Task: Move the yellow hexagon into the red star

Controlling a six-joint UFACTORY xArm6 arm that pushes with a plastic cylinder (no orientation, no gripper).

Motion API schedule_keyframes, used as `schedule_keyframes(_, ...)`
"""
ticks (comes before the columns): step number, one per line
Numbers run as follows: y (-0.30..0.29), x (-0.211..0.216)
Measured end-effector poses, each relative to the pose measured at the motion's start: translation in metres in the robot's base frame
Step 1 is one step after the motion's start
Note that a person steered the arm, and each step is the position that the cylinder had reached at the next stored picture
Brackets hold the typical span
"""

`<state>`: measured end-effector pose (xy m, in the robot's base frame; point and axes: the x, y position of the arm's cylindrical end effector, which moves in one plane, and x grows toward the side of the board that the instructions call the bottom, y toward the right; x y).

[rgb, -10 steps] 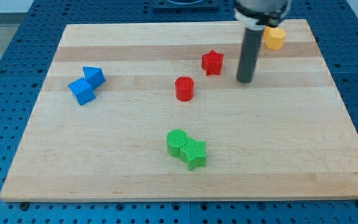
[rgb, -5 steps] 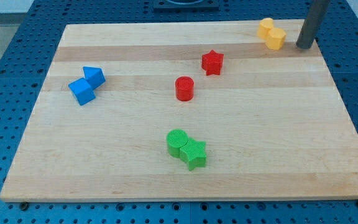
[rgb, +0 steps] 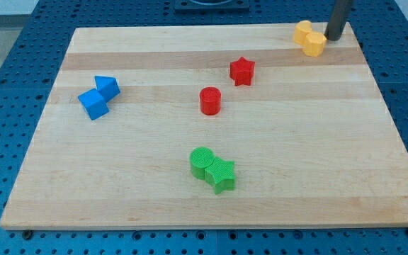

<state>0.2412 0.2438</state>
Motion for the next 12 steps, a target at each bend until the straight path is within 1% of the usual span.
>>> schedule_keyframes(4, -0.068, 0.050)
schedule_keyframes(6, -0.082, 0.078)
schedule_keyframes(7, -0.082, 0.083)
schedule_keyframes(8, -0.072, 0.078)
schedule_keyframes(10, -0.077, 0.057)
schedule_keyframes(12, -0.114, 0.059)
